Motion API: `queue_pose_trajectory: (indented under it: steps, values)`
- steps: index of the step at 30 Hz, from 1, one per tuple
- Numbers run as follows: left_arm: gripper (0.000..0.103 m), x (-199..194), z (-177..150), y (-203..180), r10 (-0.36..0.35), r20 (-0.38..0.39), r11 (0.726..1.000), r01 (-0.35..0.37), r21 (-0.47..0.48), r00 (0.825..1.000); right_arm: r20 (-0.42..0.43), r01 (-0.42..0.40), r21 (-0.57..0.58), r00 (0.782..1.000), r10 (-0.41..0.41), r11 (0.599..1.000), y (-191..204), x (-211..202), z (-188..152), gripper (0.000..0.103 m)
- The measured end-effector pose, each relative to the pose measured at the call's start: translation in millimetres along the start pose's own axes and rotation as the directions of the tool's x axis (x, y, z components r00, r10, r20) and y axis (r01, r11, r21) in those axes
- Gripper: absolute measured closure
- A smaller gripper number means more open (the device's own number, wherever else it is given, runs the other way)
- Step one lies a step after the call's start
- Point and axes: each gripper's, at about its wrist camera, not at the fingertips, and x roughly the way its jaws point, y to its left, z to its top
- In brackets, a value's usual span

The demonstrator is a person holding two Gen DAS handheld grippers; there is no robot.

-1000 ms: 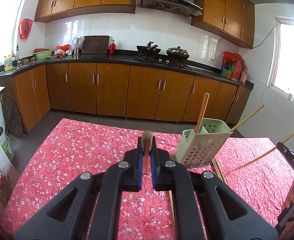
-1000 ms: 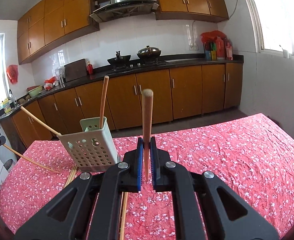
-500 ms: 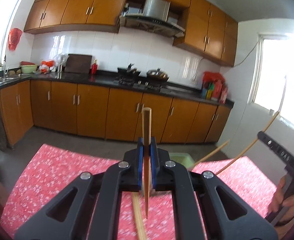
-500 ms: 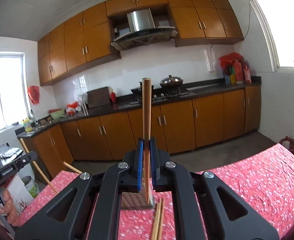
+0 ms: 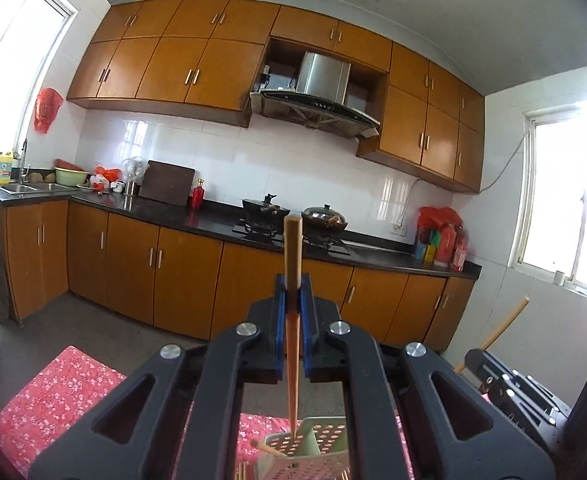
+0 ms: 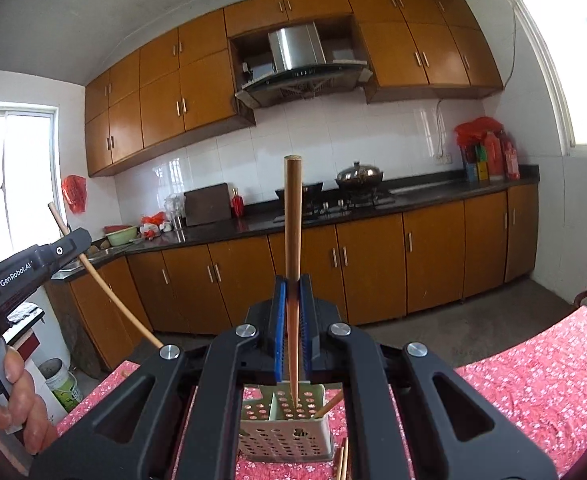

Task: Organize utensils
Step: 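Lift the chopstick with the right tool over the grey holder, then open both tools to drop their chopsticks into the grey holder, then move both open tools back down to the chopsticks on the cloth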

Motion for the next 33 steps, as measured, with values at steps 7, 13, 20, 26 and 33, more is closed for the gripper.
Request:
queue_pose_trajectory:
  steps: [7,13,20,26,33]
  values:
    - [0.095,43,-38,4,-0.008,-0.126,1.0,0.009,0.01,0.992,-0.091,0.002,0.031,0.996,0.001,1.0,-7,21,-18,0.095]
    - [0.087,51,-47,9,0.012,-0.174,1.0,-0.006,0.03,0.985,-0.094,0.018,0.024,0.995,-0.016,1.0,-7,14,-22,0.068]
    - [0.077,23,-36,25,0.036,-0.15,0.999,-0.036,0.006,0.988,-0.053,0.042,0.021,0.998,-0.041,0.999,-9,-14,-11,0.068]
    - [0.07,-29,-46,56,0.09,-0.157,0.996,-0.089,0.012,0.983,-0.115,0.104,0.071,0.989,-0.096,0.992,-36,-45,-35,0.066]
    - [0.07,-48,-133,101,0.147,-0.361,0.989,-0.127,0.077,0.921,-0.453,0.127,0.121,0.89,-0.058,0.984,-69,-21,-136,0.071]
